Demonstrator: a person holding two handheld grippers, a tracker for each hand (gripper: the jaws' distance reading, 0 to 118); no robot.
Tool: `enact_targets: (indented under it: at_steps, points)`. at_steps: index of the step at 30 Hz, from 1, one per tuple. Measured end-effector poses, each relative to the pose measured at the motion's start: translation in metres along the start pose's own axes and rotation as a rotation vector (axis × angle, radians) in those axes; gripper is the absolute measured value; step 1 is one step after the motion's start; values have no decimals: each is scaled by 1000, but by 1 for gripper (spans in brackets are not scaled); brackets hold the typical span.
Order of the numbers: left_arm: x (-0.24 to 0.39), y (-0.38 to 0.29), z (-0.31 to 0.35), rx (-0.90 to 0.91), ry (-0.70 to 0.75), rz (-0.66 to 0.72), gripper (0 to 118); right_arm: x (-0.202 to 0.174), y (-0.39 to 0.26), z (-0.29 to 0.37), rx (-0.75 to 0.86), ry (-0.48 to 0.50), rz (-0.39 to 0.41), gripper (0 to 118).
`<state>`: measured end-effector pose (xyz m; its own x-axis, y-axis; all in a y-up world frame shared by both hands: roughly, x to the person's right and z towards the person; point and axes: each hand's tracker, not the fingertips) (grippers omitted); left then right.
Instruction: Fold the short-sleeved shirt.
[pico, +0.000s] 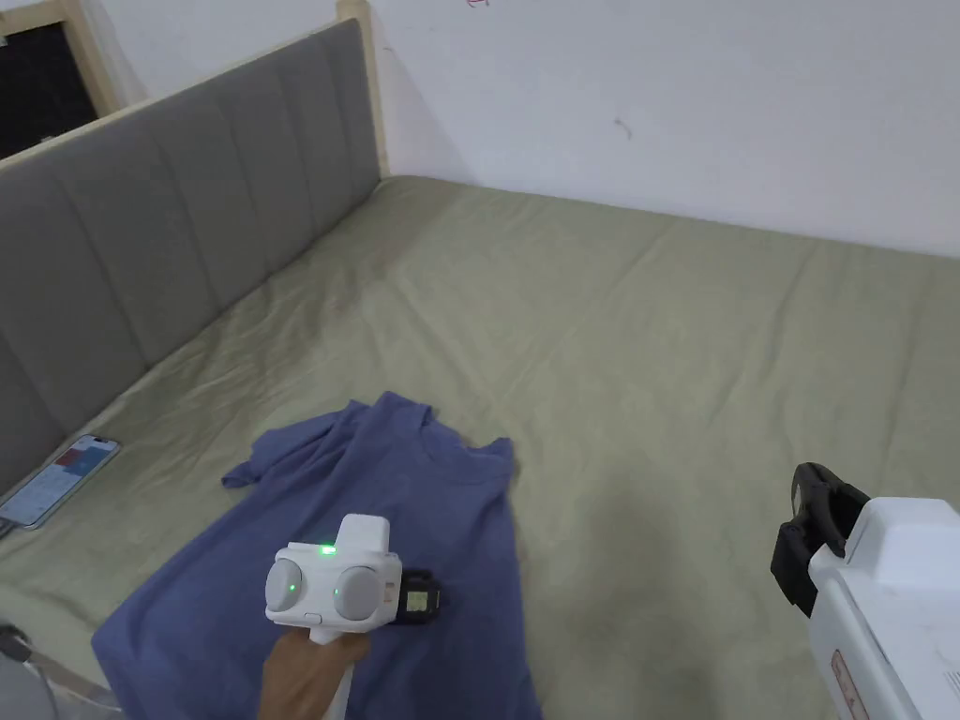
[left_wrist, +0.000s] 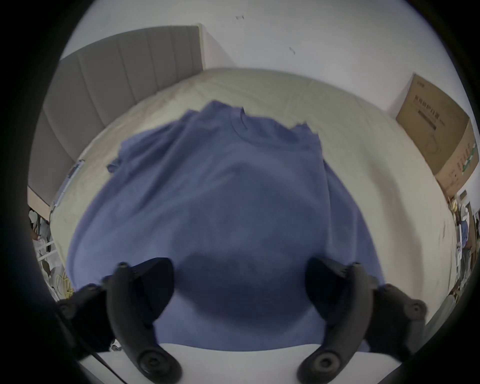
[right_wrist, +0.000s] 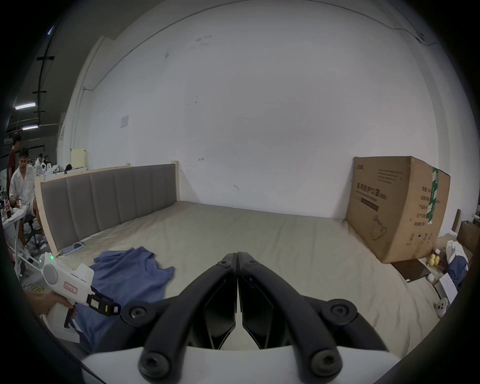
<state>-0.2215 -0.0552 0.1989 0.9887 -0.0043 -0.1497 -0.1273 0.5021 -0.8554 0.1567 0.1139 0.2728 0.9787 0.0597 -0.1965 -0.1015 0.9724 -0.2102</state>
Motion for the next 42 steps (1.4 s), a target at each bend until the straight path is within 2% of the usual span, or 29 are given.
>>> enact_targets:
  at_steps: [1, 2, 3, 4, 5, 6, 8, 9, 14, 16, 21, 29, 34, 42]
  points:
    - [4, -3, -8, -28, 12, -24, 75, 5, -2, 0, -8, -11, -2, 0]
    - [4, -8, -15, -46, 32, -47, 74, 9, -4, 1, -14, -20, -4, 0]
    - [6, -11, -12, -8, 27, -49, 64, 13, -5, 2, -19, -29, -7, 0]
    - [7, -8, -9, -4, 22, -38, 48, 17, -6, 4, -20, -38, -11, 0]
    - [6, -4, -6, -7, 2, -30, 27, 21, -7, 5, -20, -49, -16, 0]
    - [8, -3, -2, -3, 2, -38, 27, 25, -8, 7, -19, -56, -21, 0]
    - [7, 0, -1, 10, 50, -93, 9, 31, -8, 11, -18, -70, -35, 0]
    - [4, 1, 1, 3, 23, -78, 5, 34, -8, 13, -17, -74, -39, 0]
    - [-10, 9, 42, 115, -128, 95, 2, 51, -7, 29, 1, -98, -51, 0]
    - [-7, 18, 66, 162, -169, 95, 2, 58, -7, 34, 7, -108, -56, 0]
    - [24, 51, 127, 332, -261, 31, 2, 75, -5, 49, 26, -134, -71, 0]
    - [130, 111, 223, 541, -472, -211, 2, 103, 2, 83, 77, -207, -96, 0]
    - [197, 122, 250, 585, -594, -296, 2, 123, 5, 106, 99, -267, -94, 0]
    - [295, 99, 242, 504, -749, -446, 2, 156, 1, 140, 108, -381, -96, 0]
